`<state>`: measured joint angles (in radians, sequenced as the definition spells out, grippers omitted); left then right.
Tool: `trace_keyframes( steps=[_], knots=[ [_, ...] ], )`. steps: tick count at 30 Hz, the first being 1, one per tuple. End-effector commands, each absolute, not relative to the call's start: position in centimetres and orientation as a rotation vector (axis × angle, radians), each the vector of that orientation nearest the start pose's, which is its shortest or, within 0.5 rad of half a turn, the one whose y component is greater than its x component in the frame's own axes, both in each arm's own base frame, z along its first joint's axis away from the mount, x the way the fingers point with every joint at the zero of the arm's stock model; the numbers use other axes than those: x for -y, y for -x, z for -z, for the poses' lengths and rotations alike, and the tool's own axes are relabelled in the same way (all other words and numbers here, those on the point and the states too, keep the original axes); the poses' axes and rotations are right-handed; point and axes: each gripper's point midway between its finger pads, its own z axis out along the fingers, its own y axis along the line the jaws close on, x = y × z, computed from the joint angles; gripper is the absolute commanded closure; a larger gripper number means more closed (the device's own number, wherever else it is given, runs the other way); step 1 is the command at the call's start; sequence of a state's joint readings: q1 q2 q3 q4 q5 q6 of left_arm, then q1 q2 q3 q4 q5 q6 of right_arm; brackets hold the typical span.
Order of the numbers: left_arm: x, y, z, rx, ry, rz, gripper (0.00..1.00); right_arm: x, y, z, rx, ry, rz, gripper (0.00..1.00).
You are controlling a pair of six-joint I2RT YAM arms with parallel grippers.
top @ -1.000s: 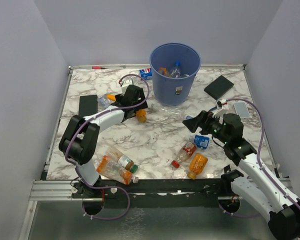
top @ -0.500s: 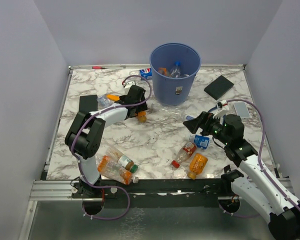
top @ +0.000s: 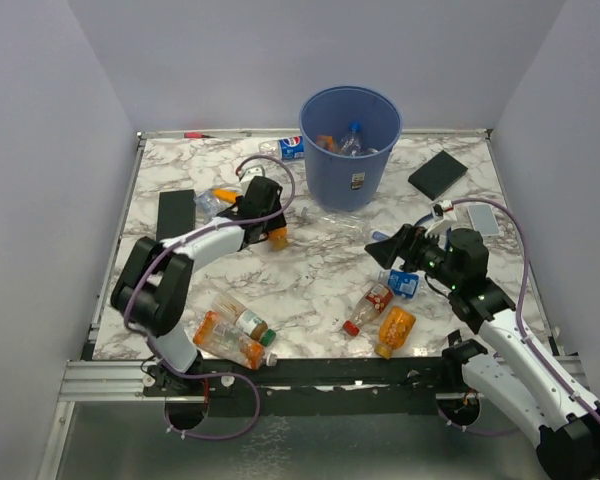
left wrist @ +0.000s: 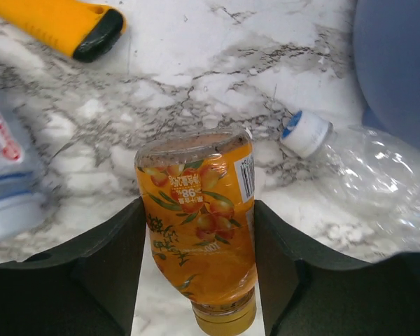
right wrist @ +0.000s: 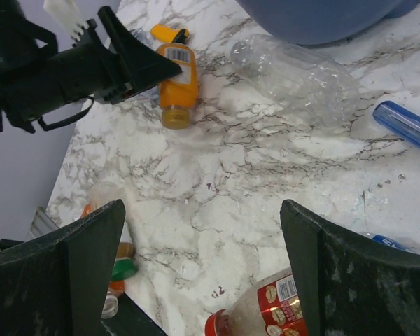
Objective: Put the plastic bottles in the bin
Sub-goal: Pick up the plastic bottle at the center of the board.
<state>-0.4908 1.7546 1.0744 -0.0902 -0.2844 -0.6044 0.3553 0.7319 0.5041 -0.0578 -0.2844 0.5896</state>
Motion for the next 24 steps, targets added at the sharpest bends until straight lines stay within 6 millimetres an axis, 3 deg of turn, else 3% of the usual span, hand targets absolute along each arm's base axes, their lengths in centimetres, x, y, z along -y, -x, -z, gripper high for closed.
trace_keyframes(
  steps=[1, 6, 11, 17, 21, 24],
  knots=[
    [17.6, -39.3, -15.5, -2.099, 0.301, 0.357, 0.71, -18.3, -24.0, -21.3, -1.924, 0.091, -0.989, 0.05],
    [17.0, -35.6, -22.5, -1.898, 0.402, 0.604, 0.72, -21.0, -23.3, -23.9, -1.851, 0.245, -1.130, 0.08],
    [18.1, -31.0, -29.3, -1.553, 0.635, 1.172, 0.74, -25.2, -21.9, -26.6, -1.751, 0.331, -1.064, 0.09],
    [16.8, -28.6, -31.7, -1.345, 0.824, 1.413, 0.74, -28.9, -21.0, -29.8, -1.578, 0.336, -1.087, 0.08],
    [16.6, -27.9, -33.0, -1.291, 0.860, 1.479, 0.78, -31.8, -21.7, -32.0, -1.517, 0.322, -1.028, 0.05],
    [16.4, -27.6, -33.7, -1.264, 0.883, 1.512, 0.81, -34.0, -23.0, -32.1, -1.526, 0.304, -1.009, 0.05]
  ],
)
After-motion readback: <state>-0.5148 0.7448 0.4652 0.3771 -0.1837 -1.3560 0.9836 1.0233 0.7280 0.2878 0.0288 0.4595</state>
